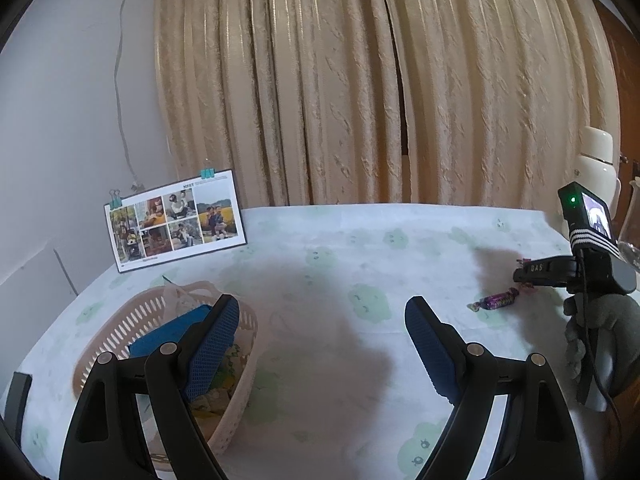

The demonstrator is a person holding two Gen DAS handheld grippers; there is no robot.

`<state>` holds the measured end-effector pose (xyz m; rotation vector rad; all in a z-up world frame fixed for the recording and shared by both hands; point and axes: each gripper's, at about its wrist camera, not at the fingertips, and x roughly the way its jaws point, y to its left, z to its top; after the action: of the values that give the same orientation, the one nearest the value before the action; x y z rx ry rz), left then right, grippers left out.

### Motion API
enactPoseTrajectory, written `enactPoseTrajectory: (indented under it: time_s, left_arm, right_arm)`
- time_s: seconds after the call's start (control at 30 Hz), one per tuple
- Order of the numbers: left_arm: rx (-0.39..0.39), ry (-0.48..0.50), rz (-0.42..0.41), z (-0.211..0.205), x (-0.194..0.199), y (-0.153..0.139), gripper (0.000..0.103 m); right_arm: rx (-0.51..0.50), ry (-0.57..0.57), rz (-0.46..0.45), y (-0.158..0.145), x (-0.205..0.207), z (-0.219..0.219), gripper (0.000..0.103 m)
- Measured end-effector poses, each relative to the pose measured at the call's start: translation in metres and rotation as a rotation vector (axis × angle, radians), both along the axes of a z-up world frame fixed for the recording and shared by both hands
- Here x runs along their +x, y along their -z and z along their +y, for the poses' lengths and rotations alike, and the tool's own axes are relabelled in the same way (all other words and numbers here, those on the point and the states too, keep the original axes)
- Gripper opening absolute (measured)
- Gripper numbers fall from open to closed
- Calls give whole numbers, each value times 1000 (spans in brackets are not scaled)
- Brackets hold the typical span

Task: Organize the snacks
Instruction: 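Grasp the purple-wrapped candy with the left gripper while the right holds the pink candy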

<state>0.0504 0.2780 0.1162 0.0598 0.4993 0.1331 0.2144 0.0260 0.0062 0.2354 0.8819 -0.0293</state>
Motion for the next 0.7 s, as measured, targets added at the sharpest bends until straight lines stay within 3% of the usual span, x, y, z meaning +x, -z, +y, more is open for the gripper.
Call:
enactPoseTrajectory:
  time_s: [0.4, 0.57, 0.7]
  left_arm:
    - [6, 42, 33, -13, 7, 10, 85]
    - [16, 113, 58, -29, 14, 15, 85]
    - [-16, 211, 126, -44, 28, 23, 85]
  right_arm:
    - [57, -26, -33, -4, -34, -25, 17]
    - [83, -45, -40, -6, -52, -33, 17]
    - [122, -52, -25, -3, -64, -43, 17]
